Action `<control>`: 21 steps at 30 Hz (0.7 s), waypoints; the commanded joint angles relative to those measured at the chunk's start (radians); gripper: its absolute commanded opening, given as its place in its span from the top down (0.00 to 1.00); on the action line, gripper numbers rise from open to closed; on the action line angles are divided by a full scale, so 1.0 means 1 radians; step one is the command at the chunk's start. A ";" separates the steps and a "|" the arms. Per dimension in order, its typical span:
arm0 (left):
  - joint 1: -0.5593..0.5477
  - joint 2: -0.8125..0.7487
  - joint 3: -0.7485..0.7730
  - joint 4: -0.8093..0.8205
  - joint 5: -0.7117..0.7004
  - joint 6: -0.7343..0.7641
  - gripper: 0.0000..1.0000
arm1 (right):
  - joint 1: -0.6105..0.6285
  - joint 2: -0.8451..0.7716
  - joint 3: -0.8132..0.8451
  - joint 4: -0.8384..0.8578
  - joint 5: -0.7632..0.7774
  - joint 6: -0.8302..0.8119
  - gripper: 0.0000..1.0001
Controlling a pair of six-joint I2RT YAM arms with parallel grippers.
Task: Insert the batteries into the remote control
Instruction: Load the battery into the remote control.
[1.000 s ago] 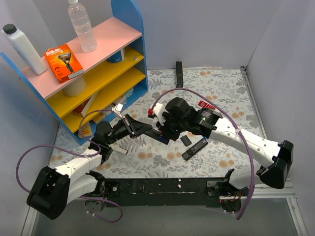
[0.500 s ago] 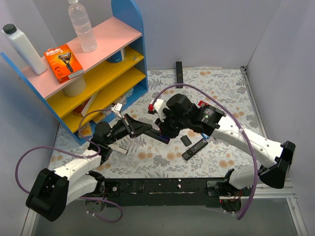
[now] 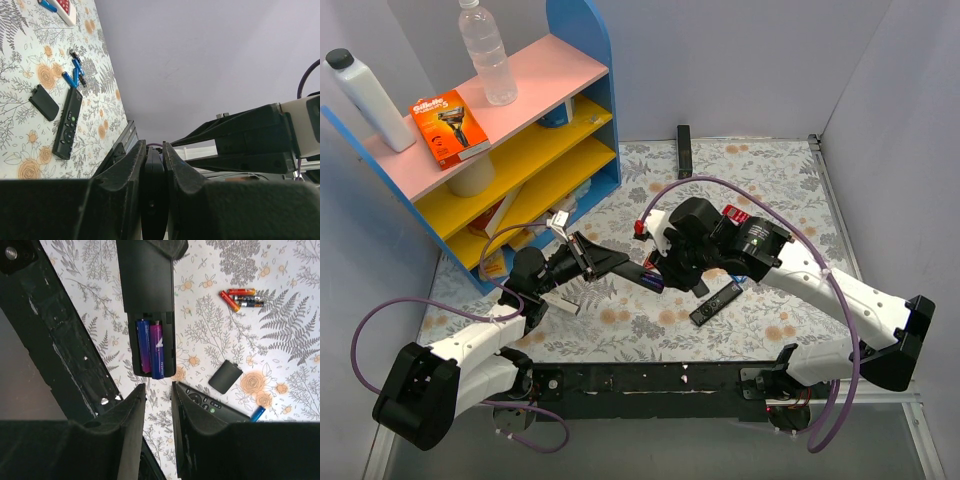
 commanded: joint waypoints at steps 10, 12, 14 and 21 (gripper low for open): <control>-0.004 -0.040 -0.004 0.005 -0.006 -0.087 1.00 | -0.003 0.014 -0.016 0.035 0.001 0.016 0.66; -0.004 -0.042 -0.004 0.008 -0.006 -0.089 1.00 | -0.003 0.022 -0.015 0.035 0.001 0.013 0.67; -0.004 -0.042 -0.004 0.008 -0.003 -0.089 1.00 | -0.003 0.027 -0.015 0.041 -0.002 0.011 0.68; -0.004 -0.039 -0.003 0.012 0.000 -0.089 1.00 | -0.003 0.039 -0.009 0.053 -0.012 0.008 0.74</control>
